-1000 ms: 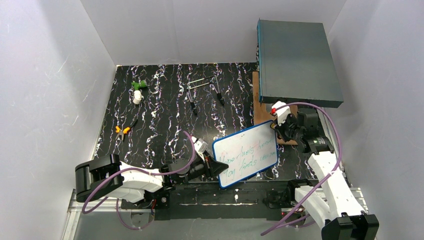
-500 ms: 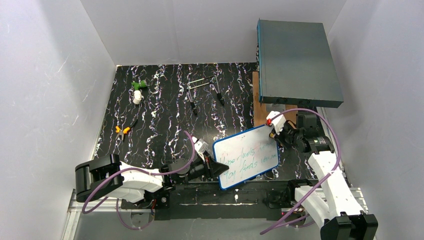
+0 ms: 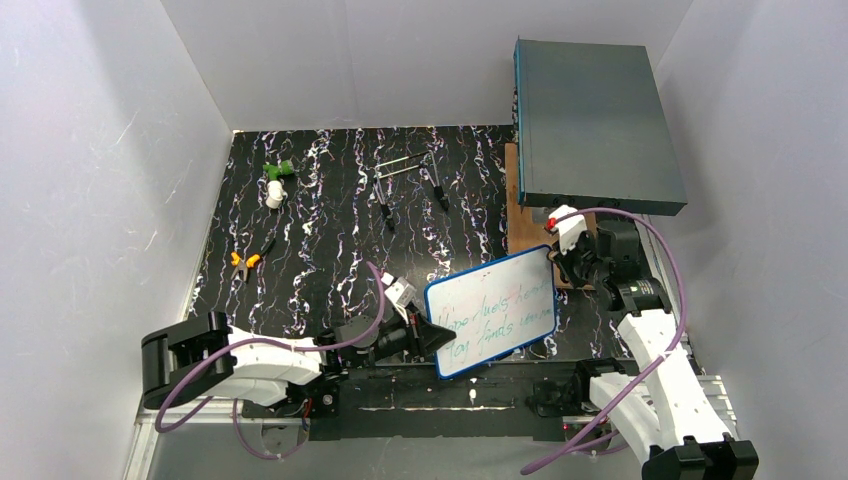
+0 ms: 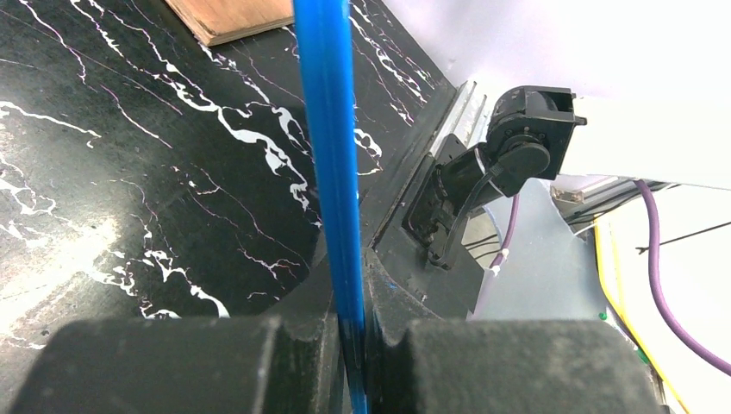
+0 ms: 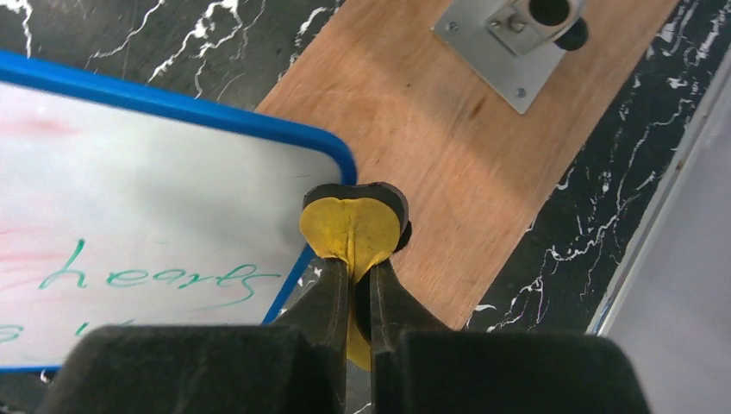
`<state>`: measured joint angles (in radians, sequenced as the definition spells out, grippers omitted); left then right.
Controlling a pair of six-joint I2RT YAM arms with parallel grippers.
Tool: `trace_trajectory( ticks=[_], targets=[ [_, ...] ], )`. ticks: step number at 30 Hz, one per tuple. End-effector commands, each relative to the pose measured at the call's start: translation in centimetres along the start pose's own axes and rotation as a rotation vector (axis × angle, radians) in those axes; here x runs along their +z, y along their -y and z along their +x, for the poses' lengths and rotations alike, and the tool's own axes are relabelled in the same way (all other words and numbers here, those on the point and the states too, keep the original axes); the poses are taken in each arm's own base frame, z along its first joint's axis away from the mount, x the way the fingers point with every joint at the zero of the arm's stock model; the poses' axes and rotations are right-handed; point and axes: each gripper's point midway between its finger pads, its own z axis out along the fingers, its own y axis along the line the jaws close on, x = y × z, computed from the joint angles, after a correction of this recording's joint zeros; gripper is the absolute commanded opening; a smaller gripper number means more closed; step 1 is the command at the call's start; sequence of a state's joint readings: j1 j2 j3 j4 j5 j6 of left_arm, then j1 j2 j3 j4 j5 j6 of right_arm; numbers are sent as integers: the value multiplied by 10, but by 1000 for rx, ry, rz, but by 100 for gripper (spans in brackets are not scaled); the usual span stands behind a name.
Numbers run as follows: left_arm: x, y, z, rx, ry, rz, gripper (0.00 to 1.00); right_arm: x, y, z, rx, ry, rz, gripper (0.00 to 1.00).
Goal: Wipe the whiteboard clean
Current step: Erase the whiteboard at the center of the board.
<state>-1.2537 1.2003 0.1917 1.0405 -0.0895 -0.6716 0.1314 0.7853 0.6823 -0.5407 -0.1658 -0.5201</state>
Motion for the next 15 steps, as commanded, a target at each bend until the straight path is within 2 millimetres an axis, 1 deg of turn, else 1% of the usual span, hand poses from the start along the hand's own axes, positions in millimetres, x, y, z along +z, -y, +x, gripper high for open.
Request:
trace_trajectory(
  ticks=[1,3,4,6,8,10,12,15],
  targets=[
    [-5,46,-7,46,-30,195,0,-2,31,-24,49,98,164,1],
    [-5,46,-8,47,-31,194,0,-2,27,-26,83,109,147,1],
    [-5,45,-8,46,-31,191,0,-2,20,-27,101,115,113,1],
    [-6,45,-9,43,-32,187,0,-3,0,-29,116,124,5,1],
    [-6,46,-11,42,-33,187,0,-3,-16,-27,106,120,-78,1],
    [-6,47,-12,43,-35,186,0,-4,-23,-17,74,88,-111,1],
    [-6,47,-13,47,-34,183,0,-3,-23,-3,34,34,-109,1],
    [-5,47,-14,48,-32,182,0,-4,-22,24,-16,-84,-107,1]
  ],
)
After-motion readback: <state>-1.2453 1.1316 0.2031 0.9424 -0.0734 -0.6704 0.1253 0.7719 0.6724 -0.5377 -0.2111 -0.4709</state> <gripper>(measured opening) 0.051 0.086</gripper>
